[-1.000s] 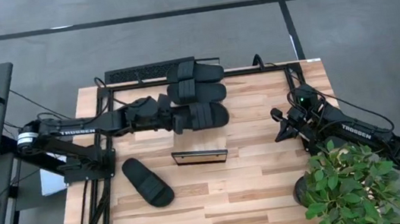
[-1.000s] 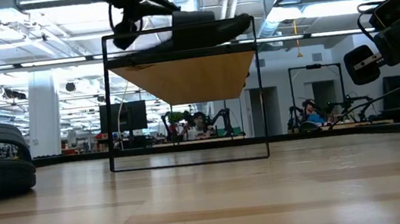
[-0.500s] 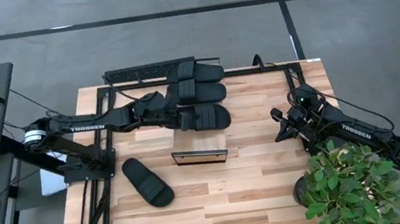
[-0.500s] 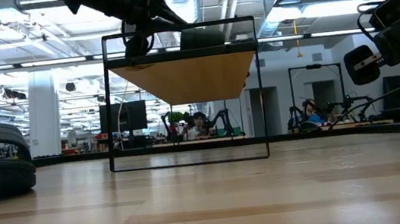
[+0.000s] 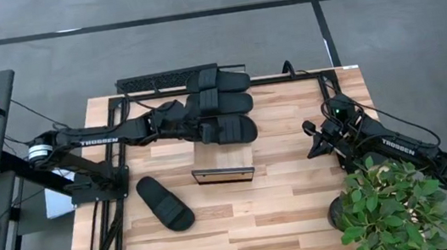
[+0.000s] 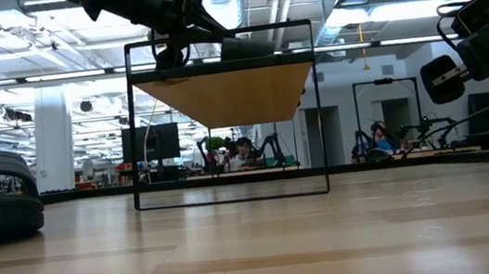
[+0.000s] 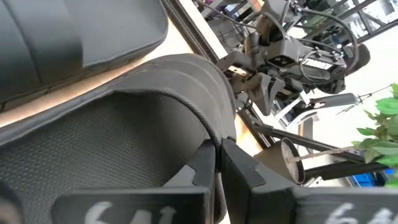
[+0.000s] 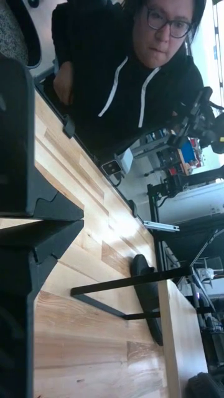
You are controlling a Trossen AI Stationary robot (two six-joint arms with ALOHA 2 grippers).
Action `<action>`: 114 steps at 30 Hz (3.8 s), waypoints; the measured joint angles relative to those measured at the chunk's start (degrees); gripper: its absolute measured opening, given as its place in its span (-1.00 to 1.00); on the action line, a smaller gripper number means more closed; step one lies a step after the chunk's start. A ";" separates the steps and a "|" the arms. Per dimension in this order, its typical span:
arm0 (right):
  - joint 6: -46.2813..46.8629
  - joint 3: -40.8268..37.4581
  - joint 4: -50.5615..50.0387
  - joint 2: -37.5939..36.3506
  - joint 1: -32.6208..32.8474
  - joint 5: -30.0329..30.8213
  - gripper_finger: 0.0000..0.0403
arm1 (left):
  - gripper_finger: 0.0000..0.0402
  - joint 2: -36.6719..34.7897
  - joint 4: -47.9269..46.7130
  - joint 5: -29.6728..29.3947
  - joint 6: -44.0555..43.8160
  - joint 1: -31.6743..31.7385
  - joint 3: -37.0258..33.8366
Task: Pick and place slides into the shelf
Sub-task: Put the black slide on the shelf
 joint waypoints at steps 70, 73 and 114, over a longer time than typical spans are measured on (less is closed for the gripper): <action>-0.01 0.00 0.00 0.28 -0.01 -0.02 -1.00 | -0.43 -26.83 -61.19 -0.29 38.66 -17.82 -3.68; 0.00 0.00 0.00 0.28 -0.02 -0.02 -1.00 | -0.43 -26.74 -60.87 -0.28 35.71 -22.13 -6.09; 0.00 0.00 0.00 0.28 0.00 -0.01 -1.00 | -0.43 -26.74 -55.64 -7.50 -8.58 -25.03 -26.80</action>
